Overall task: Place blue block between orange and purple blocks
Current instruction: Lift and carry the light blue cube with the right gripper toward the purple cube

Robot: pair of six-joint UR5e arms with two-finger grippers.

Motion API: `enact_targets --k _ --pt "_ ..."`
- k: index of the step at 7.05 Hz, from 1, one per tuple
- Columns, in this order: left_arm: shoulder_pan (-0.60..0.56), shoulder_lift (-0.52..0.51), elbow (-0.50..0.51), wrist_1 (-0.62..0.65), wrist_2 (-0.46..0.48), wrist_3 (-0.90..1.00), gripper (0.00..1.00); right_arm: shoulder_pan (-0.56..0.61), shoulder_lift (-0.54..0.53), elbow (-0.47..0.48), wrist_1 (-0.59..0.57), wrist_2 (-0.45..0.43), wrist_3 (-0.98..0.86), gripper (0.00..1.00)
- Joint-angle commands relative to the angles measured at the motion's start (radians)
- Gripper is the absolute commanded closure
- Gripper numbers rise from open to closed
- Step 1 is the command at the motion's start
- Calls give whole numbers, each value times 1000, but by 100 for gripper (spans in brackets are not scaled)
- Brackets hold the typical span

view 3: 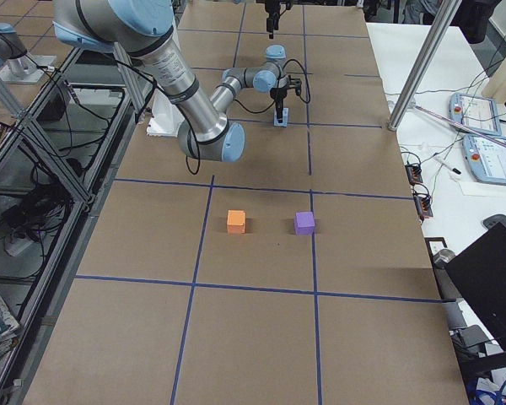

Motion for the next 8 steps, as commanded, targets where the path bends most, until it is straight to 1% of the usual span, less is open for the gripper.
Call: enact_targets --k 1,2,3,4,5,6,7,8 --pt "0 2 -1 0 0 0 0 0 1 -21 27 -3 1 10" --pt "0 2 -1 0 0 0 0 0 3 -23 27 -1 1 15" --pt "0 2 -3 0 0 0 0 0 3 -23 27 -1 1 37" --pt "0 2 -3 0 0 0 0 1 3 -21 30 -1 4 62" --pt "0 2 -3 0 0 0 0 1 3 -17 32 0 1 77" --pt "0 10 -7 2 0 0 0 9 -2 9 29 9 1 79" --pt "0 21 -10 0 -2 0 0 47 -29 55 21 41 -1 79" --pt "0 24 -15 0 0 0 0 93 -140 171 21 103 -7 79"
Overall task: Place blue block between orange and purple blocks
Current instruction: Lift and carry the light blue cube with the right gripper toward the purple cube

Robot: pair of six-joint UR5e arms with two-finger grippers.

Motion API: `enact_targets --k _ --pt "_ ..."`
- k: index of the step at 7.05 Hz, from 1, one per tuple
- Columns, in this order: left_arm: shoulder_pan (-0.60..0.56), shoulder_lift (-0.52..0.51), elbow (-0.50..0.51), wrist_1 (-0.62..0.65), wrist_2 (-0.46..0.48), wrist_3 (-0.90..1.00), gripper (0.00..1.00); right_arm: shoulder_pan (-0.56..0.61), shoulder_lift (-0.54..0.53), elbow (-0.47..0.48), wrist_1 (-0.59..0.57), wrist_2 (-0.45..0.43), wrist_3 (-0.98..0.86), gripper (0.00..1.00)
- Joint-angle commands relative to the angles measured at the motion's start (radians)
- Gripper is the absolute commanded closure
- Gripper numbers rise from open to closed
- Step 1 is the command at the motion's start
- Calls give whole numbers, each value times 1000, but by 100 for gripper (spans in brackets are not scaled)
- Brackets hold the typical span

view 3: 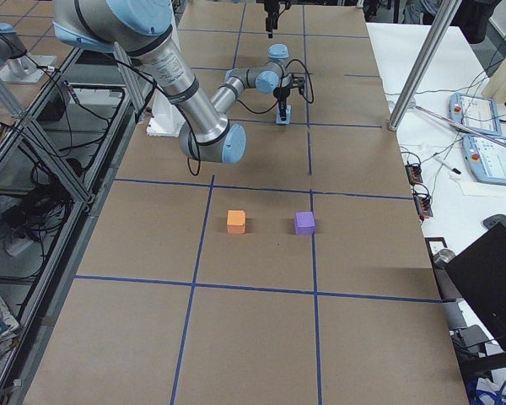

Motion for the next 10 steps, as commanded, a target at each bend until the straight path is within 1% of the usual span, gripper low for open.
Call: enact_targets --k 1,2,3,4,5,6,7,8,9,10 --pt "-5 12 -12 0 -1 0 0 88 -217 246 -7 90 -26 79" --pt "-5 25 -28 0 -1 0 0 151 -292 342 -35 147 -57 79" --pt "-5 29 -35 0 1 0 0 205 -407 458 -64 199 -168 79" --pt "-5 29 -34 0 1 0 0 245 -574 567 -59 206 -274 79" --pt "-5 29 -34 0 1 0 0 303 -680 602 -56 207 -372 78" --pt "-5 31 -35 0 1 0 0 335 -759 602 -56 201 -445 78" --pt "-5 31 -35 1 1 -2 0 360 -838 595 1 203 -496 77" --pt "-5 31 -34 0 1 -2 0 372 -897 564 72 229 -498 77" --pt "-5 31 -34 0 1 -2 0 407 -910 515 136 288 -498 77" --pt "-5 31 -34 1 1 -2 0 420 -910 487 145 304 -501 77"
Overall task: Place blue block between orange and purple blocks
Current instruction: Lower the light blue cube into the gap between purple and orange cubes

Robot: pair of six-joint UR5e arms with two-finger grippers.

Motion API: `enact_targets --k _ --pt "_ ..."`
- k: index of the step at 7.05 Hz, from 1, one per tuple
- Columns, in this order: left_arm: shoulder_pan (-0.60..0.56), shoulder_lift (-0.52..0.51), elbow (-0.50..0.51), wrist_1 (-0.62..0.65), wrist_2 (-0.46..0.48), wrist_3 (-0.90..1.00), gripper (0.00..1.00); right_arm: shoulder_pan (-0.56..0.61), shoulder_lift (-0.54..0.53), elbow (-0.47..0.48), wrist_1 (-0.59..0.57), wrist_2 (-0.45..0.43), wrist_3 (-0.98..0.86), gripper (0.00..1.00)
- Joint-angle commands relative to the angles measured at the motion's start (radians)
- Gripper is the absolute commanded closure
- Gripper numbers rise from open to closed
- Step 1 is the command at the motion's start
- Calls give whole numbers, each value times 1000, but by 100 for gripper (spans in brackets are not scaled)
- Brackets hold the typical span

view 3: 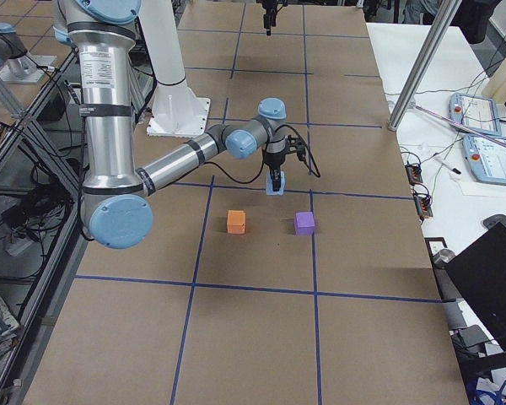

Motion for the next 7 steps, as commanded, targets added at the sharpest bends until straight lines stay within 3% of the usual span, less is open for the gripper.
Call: enact_targets --k 1,7 --pt "0 0 0 0 0 0 0 25 -10 -82 39 35 -6 77" --pt "0 0 0 0 0 -2 0 19 39 -205 43 38 -2 75"
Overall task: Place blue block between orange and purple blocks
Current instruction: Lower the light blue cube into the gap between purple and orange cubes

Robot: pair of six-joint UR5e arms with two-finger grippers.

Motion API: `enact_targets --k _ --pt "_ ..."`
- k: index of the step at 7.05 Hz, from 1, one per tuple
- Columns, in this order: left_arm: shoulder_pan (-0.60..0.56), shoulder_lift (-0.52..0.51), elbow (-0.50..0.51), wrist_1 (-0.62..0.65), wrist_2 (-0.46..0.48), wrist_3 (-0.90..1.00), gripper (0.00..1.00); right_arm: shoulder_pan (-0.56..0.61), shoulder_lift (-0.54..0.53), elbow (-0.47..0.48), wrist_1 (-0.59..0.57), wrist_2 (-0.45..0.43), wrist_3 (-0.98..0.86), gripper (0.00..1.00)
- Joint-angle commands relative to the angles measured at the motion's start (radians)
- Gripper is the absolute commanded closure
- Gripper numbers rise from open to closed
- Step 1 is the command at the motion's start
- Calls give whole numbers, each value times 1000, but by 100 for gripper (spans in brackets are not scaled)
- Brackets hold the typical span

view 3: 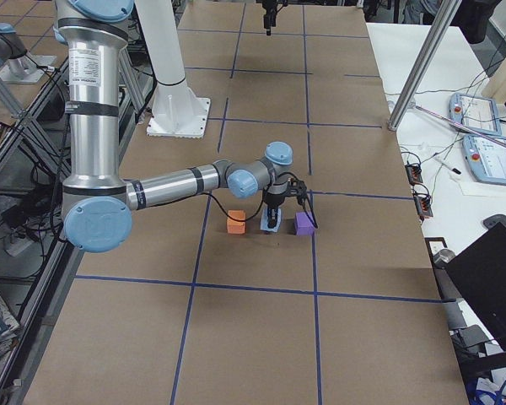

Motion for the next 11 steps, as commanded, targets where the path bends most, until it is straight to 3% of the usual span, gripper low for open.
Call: enact_targets --k 1,4,5,6,7,11 --pt "0 0 0 0 0 0 0 -8 33 -33 0 -1 2 72" --pt "0 0 -2 0 0 0 0 -18 43 -49 0 -1 4 68" --pt "0 0 -2 -1 0 0 0 -25 43 -50 0 -3 4 63" --pt "0 0 -2 -1 0 0 0 -25 43 -51 2 -3 4 44" --pt "0 0 -2 -1 0 -2 0 -27 43 -49 2 -3 4 2" --pt "2 -2 -2 -1 0 -8 0 -21 28 -5 2 -3 -9 0"
